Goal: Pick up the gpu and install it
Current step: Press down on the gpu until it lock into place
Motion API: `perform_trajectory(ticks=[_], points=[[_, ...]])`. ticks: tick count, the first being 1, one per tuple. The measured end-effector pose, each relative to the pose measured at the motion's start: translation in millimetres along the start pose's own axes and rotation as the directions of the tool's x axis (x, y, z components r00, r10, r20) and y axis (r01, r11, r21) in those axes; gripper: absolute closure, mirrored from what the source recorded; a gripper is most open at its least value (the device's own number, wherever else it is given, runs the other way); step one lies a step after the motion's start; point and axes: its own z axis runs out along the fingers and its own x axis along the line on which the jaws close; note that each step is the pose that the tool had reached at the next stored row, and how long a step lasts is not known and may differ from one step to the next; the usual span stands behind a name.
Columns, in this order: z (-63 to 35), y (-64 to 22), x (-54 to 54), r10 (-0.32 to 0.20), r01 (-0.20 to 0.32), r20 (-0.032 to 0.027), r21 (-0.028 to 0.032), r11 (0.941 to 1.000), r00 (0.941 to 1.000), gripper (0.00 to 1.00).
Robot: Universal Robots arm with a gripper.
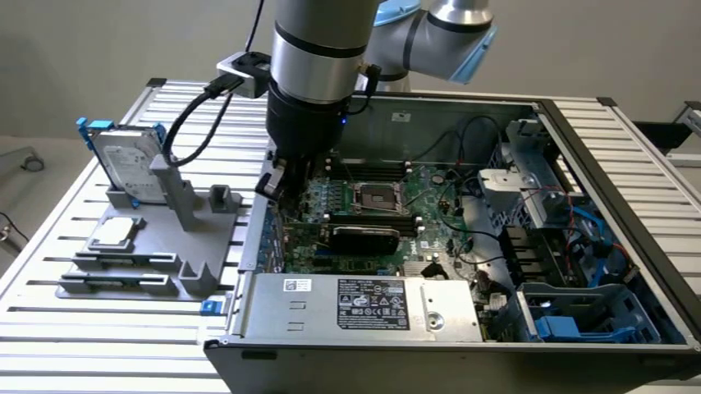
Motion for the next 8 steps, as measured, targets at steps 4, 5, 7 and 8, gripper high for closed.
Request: perform_trajectory(ticks=[4, 5, 7, 8], points=[[0.4, 0.1, -0.4, -0.052, 0.052, -0.0095, 0.0038, 0.9986, 0.9986, 0.89], [0.5, 0.2, -0.4, -0.066, 0.066, -0.0121, 0.0047, 0.9978, 0.9977, 0.89], [0.7, 0.2, -0.6, -0.091, 0.091, -0.0166, 0.0063, 0.9958, 0.9957, 0.89], [0.8, 0.2, -0.7, -0.100, 0.100, -0.0180, 0.0067, 0.9949, 0.9948, 0.89]])
